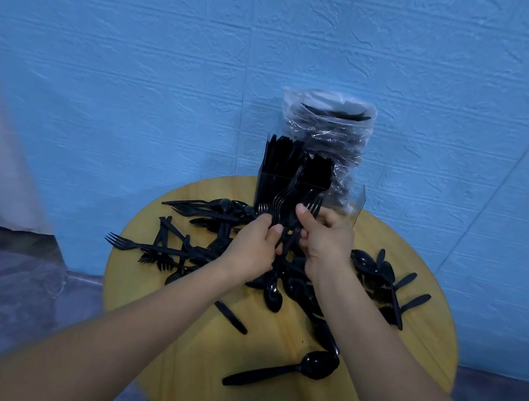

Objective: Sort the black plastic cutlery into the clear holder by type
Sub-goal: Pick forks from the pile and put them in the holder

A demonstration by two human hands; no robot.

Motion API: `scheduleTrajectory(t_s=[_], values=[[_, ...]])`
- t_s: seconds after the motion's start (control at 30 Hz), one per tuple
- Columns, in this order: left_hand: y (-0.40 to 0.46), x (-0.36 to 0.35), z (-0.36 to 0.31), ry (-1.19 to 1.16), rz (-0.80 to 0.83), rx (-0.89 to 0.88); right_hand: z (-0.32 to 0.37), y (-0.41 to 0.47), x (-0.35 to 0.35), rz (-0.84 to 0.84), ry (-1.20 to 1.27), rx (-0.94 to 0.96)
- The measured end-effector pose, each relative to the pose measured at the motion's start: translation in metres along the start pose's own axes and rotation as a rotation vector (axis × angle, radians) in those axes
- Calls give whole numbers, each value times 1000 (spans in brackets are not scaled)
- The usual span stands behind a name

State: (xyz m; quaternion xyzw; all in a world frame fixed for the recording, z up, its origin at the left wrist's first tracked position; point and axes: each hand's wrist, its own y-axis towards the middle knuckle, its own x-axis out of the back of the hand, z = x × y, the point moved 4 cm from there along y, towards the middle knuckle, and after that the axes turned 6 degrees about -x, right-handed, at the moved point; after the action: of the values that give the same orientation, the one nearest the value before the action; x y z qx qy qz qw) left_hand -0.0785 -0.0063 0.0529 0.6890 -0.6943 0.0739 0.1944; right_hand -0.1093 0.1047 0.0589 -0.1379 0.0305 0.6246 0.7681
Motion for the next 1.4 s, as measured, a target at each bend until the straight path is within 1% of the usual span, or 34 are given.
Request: scheduleTrajectory(t_s=[0.1, 0.23, 0.3, 0.43, 0.53, 0.6, 0.67, 0.73, 0.87, 0.97, 1.1, 1.17, 1.3, 1.4], values=[[-6, -1, -2, -37, 26, -8, -2, 4, 2, -4, -34, 15], [-12, 0, 2, -130, 67, 28, -7, 4, 6, 69, -71, -88], [-12, 4, 9, -133, 54, 73, -7, 6, 10, 85, -71, -114], [-10, 17, 24, -107, -7, 176, 1, 4, 12, 152, -157, -53], [-15, 14, 21, -222, 39, 213, 5, -3, 1, 201, -208, 20], [-20, 9, 14, -307, 88, 227, 5, -6, -8, 200, -218, 62], [-22, 9, 11, -392, 93, 228, 4, -6, -15, 186, -212, 89], [-25, 14, 10, -440, 58, 223, 4, -7, -20, 175, -209, 120], [-30, 23, 10, -314, 24, 155, -2, -9, -31, 201, -170, 115], [-32, 27, 12, -294, 8, 121, -6, -10, -35, 236, -141, 80], [-34, 30, 17, -328, 26, 185, -9, -11, -38, 278, -154, 85], [-35, 26, 15, -380, 26, 209, -10, -11, -39, 263, -157, 118], [-35, 24, 11, -384, 4, 144, -14, -10, -38, 218, -165, 117], [-35, 24, 13, -417, 21, 112, -14, -12, -39, 272, -193, 124]])
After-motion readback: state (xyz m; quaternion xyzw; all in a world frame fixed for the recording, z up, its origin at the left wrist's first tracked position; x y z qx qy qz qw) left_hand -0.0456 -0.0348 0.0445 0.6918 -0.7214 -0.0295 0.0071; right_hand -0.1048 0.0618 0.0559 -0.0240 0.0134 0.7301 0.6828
